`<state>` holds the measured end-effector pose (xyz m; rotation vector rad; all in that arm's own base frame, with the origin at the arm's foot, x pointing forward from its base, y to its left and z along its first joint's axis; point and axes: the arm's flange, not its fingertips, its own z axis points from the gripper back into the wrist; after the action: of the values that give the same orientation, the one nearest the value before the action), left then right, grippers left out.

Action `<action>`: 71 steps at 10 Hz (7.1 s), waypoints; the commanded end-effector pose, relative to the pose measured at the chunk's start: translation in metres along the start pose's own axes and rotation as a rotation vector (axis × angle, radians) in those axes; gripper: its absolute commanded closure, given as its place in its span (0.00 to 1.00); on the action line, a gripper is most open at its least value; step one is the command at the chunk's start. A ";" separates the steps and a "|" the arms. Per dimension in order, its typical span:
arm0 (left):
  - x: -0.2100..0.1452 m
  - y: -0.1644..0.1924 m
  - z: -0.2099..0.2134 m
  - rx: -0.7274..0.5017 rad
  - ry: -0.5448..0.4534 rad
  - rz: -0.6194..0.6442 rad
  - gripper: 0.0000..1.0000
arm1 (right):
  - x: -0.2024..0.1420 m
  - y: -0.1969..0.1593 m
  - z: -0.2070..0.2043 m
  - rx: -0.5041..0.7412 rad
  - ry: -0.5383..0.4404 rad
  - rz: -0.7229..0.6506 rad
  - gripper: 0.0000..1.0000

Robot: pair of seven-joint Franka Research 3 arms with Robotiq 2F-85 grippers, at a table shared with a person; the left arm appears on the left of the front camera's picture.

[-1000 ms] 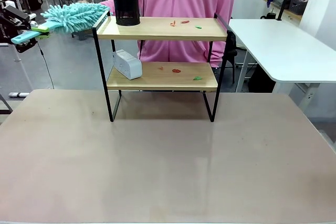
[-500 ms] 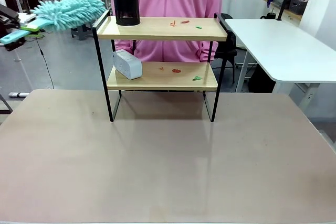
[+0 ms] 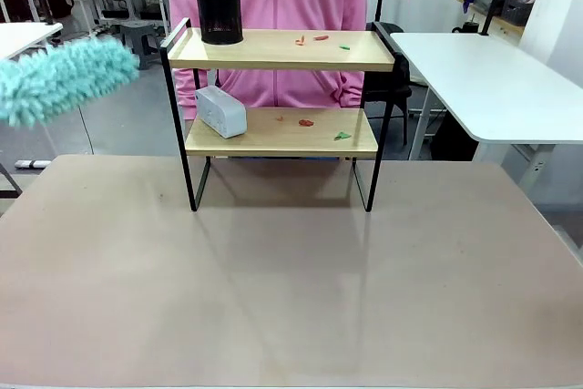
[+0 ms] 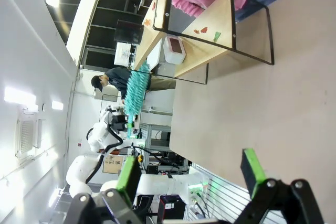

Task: Clean the shelf.
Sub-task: Pick up the Duster from the human, then clean the specific tier of the Shelf with the Duster once objects are removed.

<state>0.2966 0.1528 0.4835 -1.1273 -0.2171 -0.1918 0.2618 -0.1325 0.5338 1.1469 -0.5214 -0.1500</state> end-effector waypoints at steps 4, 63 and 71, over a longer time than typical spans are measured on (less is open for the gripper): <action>-0.057 0.015 -0.039 0.257 0.008 -0.033 1.00 | 0.002 0.001 -0.002 0.021 -0.011 0.026 0.00; 0.214 -0.316 -0.297 0.763 0.313 -0.502 1.00 | 0.002 0.001 -0.002 0.021 -0.011 0.026 0.00; 0.183 -0.316 -0.258 0.390 0.780 -0.763 1.00 | 0.002 0.001 -0.002 0.021 -0.011 0.026 0.00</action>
<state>0.4152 -0.2354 0.6952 -0.4317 -0.0547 -1.0511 0.2616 -0.1326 0.5338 1.1440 -0.5216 -0.1484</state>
